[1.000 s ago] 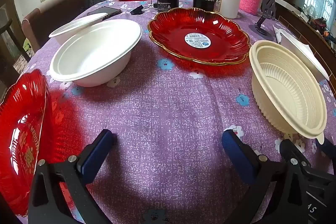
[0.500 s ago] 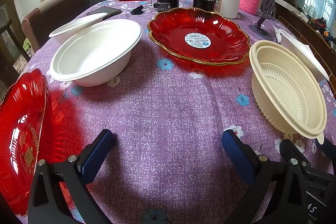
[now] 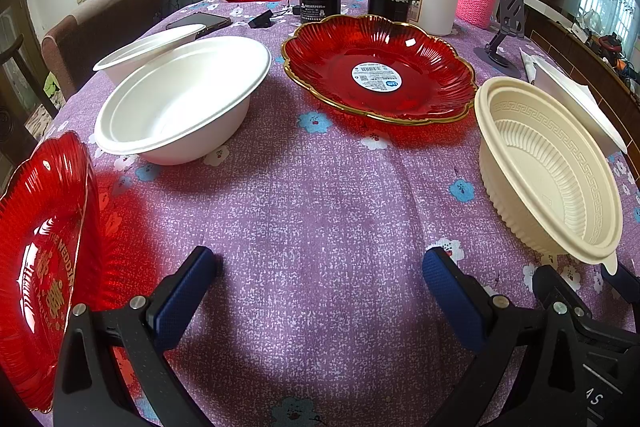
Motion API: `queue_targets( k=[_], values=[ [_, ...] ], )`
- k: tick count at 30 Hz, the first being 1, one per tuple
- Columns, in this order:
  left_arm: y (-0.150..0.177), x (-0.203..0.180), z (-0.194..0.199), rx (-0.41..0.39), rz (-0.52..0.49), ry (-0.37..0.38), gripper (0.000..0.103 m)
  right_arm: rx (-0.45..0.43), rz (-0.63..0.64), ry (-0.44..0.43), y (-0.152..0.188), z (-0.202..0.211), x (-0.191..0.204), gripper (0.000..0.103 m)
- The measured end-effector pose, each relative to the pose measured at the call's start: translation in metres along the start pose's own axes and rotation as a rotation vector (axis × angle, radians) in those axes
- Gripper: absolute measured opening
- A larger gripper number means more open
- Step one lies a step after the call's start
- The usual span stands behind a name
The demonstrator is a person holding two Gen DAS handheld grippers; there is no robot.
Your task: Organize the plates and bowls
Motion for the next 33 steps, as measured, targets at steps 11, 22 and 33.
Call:
queue_targets(
  k=[11, 22, 33],
  values=[
    [0.0000, -0.0001, 0.0000, 0.000, 0.000, 0.000, 0.103, -0.002, 0.035, -0.024, 0.0037, 0.0019, -0.0016, 0.102],
    [0.0000, 0.0000, 0.0000, 0.000, 0.000, 0.000, 0.103, -0.002, 0.035, -0.023, 0.0052, 0.0034, -0.0013, 0.102],
    [0.0000, -0.0003, 0.0000, 0.000, 0.000, 0.000, 0.103, -0.002, 0.035, -0.024, 0.0055, 0.0037, -0.0009, 0.102]
  ],
)
Point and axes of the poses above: each gripper's, at about its wrist camera, not at the fingertips, and z roughly against the way its jaws point, x to its left, y to its underside, the point moved 3 cm from there along -z, roughly the way its jaws point, and after that the axes turned 5 degrees about z, right-handed, at the moved point
